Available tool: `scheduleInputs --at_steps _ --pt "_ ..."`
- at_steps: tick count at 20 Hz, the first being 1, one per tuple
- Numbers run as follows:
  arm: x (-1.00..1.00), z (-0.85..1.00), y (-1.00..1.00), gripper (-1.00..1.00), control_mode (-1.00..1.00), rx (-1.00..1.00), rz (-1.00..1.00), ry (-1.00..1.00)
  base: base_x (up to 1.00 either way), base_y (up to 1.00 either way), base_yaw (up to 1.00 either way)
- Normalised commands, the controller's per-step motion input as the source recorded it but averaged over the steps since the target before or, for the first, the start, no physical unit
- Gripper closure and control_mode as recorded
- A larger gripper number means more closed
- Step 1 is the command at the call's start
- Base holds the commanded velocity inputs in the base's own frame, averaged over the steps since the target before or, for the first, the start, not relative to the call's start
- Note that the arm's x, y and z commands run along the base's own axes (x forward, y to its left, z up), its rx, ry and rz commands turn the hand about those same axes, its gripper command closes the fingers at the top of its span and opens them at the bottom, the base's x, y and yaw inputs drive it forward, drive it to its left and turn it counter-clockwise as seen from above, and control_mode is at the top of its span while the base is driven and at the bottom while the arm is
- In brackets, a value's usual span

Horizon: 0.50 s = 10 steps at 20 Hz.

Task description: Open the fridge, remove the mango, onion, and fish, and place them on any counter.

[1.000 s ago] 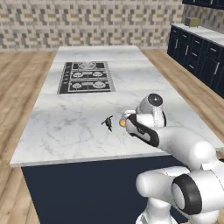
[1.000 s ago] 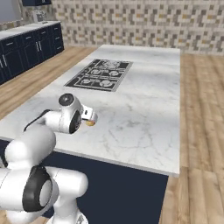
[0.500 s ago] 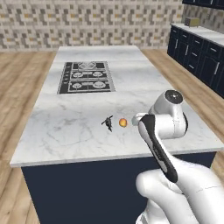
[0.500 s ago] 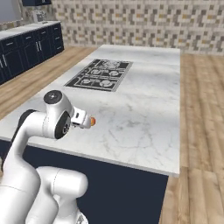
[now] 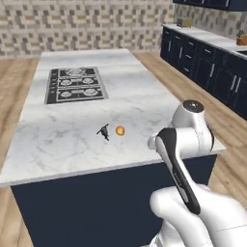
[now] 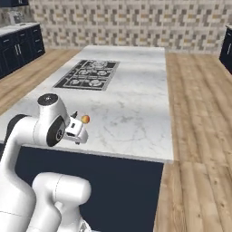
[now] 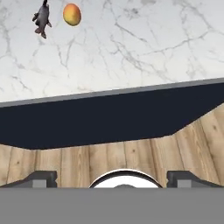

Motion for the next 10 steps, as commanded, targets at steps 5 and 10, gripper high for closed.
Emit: scheduleInputs --at_steps 5,10 --pt "0.0 0.0 0.0 -1.0 1.0 0.0 0.0 0.0 -0.53 0.0 -0.82" --pt "0.0 0.0 0.0 -1.0 1.0 0.0 0.0 0.0 -0.36 -0.1 -0.84"
